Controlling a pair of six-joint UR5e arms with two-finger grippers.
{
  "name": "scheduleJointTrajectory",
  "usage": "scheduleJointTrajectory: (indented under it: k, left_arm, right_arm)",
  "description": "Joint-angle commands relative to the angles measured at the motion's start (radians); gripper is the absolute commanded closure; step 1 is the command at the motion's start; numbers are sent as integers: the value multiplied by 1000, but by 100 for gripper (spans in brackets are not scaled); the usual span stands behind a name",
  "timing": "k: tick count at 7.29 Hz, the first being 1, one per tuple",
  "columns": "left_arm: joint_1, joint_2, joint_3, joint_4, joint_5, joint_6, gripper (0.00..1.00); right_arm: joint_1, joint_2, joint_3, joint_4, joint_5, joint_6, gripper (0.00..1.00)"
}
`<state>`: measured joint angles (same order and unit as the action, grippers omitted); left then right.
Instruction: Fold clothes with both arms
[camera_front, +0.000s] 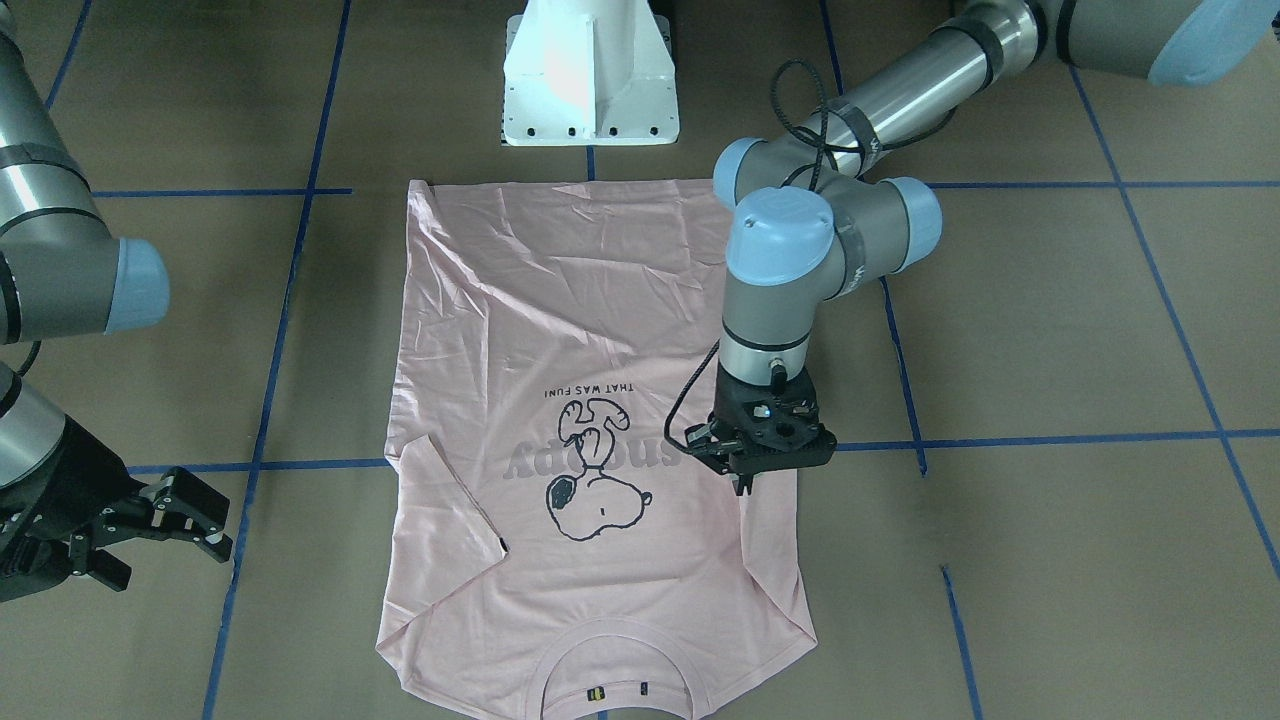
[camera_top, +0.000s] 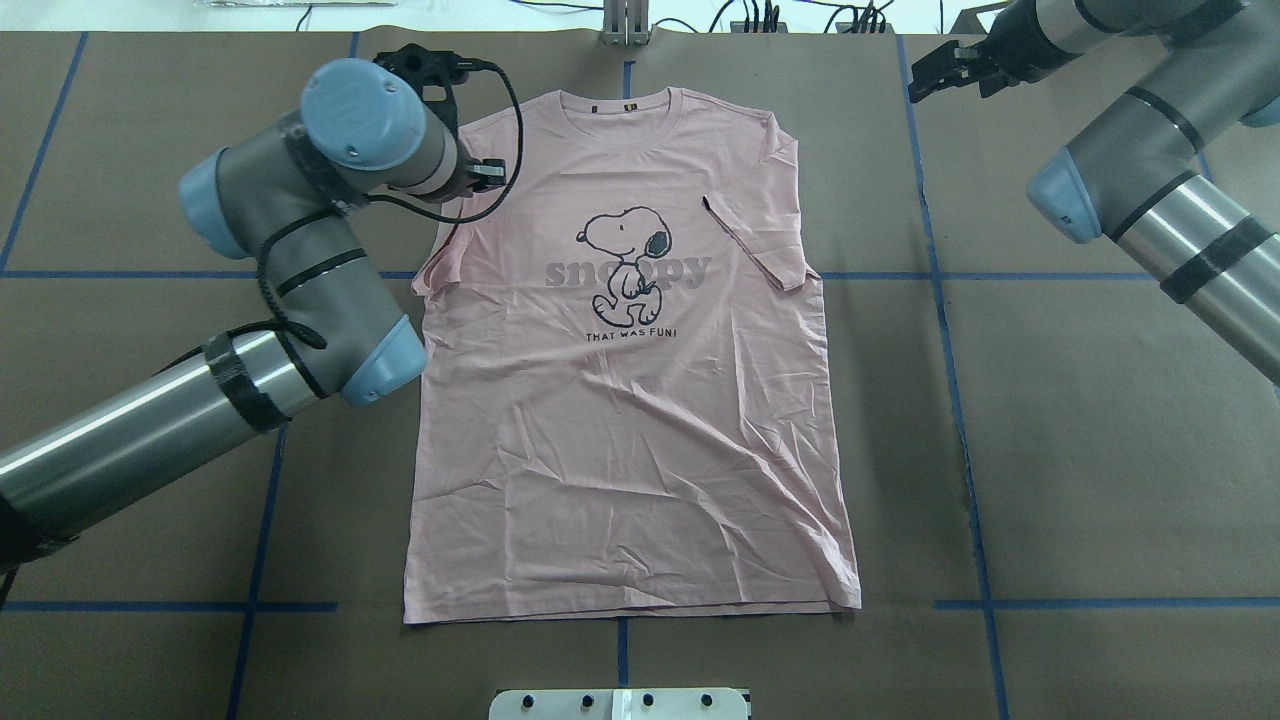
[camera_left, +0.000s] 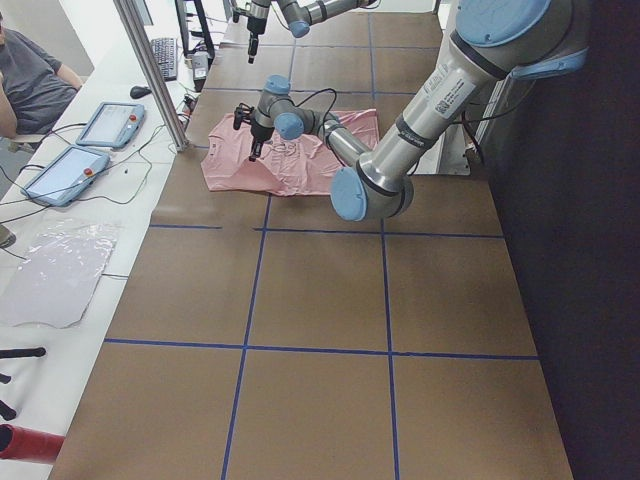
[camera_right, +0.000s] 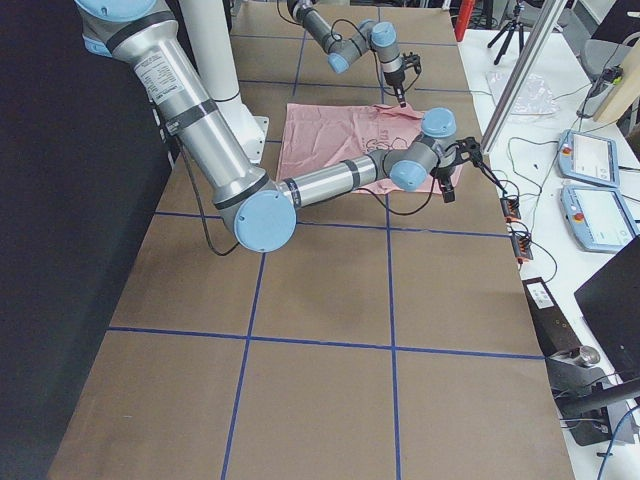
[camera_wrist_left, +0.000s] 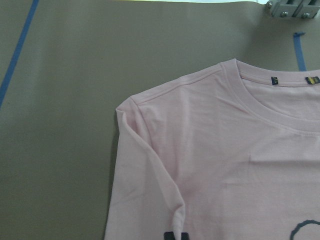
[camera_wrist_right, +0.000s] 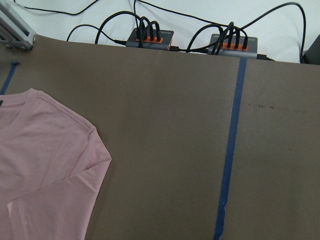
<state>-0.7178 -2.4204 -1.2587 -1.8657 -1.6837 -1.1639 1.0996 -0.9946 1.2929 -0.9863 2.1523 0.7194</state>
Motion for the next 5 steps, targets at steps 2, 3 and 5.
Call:
scheduleJointTrajectory:
  k: [2,3,5]
  left_arm:
    - [12,-17,-13,0,15,47,0]
    - [12,24,-127,6,7,73,0]
    - [12,189,-398,7,-81,110,0]
  right_arm:
    - [-1,2,6,1,0,27,0]
    - [-9,2,35,0,-5,111,0]
    - [-96,-50,200,-49,-61,309,0]
